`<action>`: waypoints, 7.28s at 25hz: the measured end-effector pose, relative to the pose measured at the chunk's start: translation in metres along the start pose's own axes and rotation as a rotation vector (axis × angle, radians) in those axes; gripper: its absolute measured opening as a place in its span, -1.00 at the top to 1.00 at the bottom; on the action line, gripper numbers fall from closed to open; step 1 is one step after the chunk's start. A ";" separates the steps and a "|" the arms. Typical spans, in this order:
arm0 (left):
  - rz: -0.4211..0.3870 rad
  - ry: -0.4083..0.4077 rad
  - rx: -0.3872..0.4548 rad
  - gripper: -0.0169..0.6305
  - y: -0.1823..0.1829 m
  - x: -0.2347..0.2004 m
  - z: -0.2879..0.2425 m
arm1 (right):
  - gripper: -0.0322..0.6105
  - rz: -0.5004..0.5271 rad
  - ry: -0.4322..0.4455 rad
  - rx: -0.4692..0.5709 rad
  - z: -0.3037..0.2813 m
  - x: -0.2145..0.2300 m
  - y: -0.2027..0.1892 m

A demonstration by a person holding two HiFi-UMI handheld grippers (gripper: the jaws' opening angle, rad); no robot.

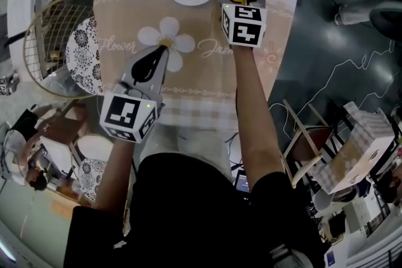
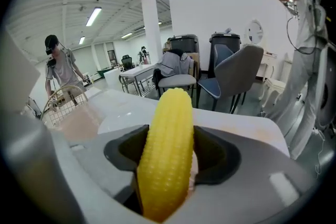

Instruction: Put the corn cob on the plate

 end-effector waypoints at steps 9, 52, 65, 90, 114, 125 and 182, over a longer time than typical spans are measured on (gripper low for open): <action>0.026 0.047 0.004 0.93 -0.007 -0.013 0.017 | 0.09 0.035 0.081 -0.002 -0.024 -0.042 0.014; 0.029 0.117 -0.002 0.93 -0.030 -0.019 0.055 | 0.06 0.147 0.145 -0.067 -0.046 -0.093 0.017; -0.034 0.079 0.053 0.93 -0.008 0.001 0.072 | 0.06 0.122 0.121 -0.006 0.015 -0.088 0.032; -0.204 0.038 0.285 0.93 0.033 0.047 0.182 | 0.89 0.167 0.085 0.353 0.233 -0.160 0.099; -0.334 -0.071 0.461 0.93 0.046 0.064 0.288 | 0.89 0.182 0.079 0.630 0.399 -0.271 0.121; -0.388 -0.141 0.489 0.93 0.040 0.070 0.313 | 0.89 0.155 0.080 0.690 0.439 -0.301 0.112; -0.426 -0.077 0.569 0.93 -0.050 0.283 0.401 | 0.89 0.188 0.256 0.792 0.648 -0.281 -0.013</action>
Point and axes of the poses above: the fingertips, and each gripper's own axes: z backward along the fingers, x to its right, y out of its top, the point moved 8 cm from there along z, backward along the fingers, and after that the axes turned 8 degrees about x, right-handed, at the moved point
